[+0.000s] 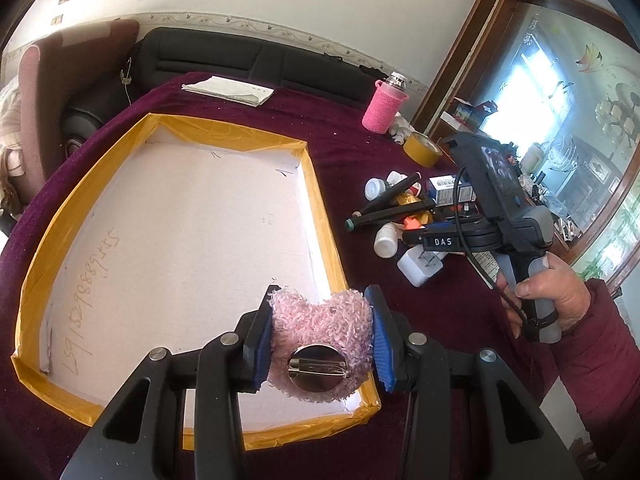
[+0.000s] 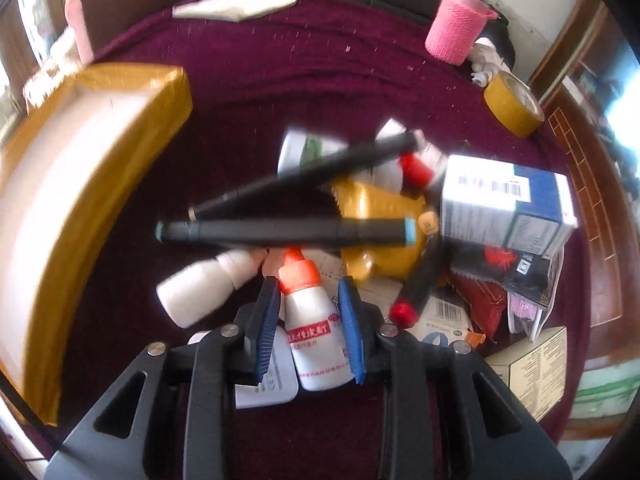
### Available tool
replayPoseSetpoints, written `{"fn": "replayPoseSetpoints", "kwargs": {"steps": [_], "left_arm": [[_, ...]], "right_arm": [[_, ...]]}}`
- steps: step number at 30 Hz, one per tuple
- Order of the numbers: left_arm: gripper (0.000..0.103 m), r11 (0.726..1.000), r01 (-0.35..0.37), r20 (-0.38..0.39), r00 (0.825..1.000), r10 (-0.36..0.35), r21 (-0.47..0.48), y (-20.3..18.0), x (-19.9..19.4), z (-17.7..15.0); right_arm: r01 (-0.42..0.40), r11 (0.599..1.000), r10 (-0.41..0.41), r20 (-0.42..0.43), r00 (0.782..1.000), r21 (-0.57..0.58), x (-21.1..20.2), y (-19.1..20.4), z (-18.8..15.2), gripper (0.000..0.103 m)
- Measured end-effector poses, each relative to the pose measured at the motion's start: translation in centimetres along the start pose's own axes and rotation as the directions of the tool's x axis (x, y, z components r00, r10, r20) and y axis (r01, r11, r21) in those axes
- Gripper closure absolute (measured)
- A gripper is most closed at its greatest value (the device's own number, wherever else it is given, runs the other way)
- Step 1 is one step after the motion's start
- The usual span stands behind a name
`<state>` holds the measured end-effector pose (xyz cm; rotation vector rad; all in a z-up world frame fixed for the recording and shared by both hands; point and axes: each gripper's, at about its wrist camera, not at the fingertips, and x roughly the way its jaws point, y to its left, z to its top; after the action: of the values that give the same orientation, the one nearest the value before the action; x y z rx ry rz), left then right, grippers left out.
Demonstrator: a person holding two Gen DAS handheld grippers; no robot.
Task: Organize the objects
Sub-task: 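Carry the pink pouch into the yellow tray with the left gripper while the right gripper grasps a white bottle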
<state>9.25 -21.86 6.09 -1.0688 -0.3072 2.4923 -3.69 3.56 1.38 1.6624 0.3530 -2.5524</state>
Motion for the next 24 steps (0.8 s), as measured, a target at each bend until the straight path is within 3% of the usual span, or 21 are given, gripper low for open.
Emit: {"fn": "replayPoseSetpoints", "kwargs": {"steps": [7, 12, 17, 22, 24], "left_arm": [[0.066, 1.000, -0.019, 0.010, 1.000, 0.019, -0.005, -0.6, -0.7, 0.0], [0.066, 1.000, -0.022, 0.025, 0.999, 0.022, -0.007, -0.7, -1.7, 0.8], [0.066, 0.999, -0.036, 0.044, 0.998, 0.036, -0.002, -0.2, -2.2, 2.8], [0.066, 0.996, -0.082, 0.017, 0.996, 0.082, -0.028, 2.4, 0.4, 7.0], [0.067, 0.995, -0.074, -0.015, 0.997, 0.074, -0.073, 4.2, 2.3, 8.6]], "right_arm": [[-0.040, 0.997, 0.038, 0.034, 0.999, 0.064, -0.8, -0.9, -1.6, 0.079], [-0.149, 0.981, 0.132, 0.134, 0.982, 0.128, -4.1, -2.0, -3.2, 0.079], [-0.307, 0.945, 0.274, 0.234, 0.933, 0.114, -8.5, -1.5, -3.0, 0.079], [-0.484, 0.871, 0.457, 0.223, 0.861, 0.084, -8.9, 2.3, 0.9, 0.079], [-0.521, 0.850, 0.497, 0.207, 0.843, 0.080, -7.7, 4.4, 3.2, 0.079]]}}
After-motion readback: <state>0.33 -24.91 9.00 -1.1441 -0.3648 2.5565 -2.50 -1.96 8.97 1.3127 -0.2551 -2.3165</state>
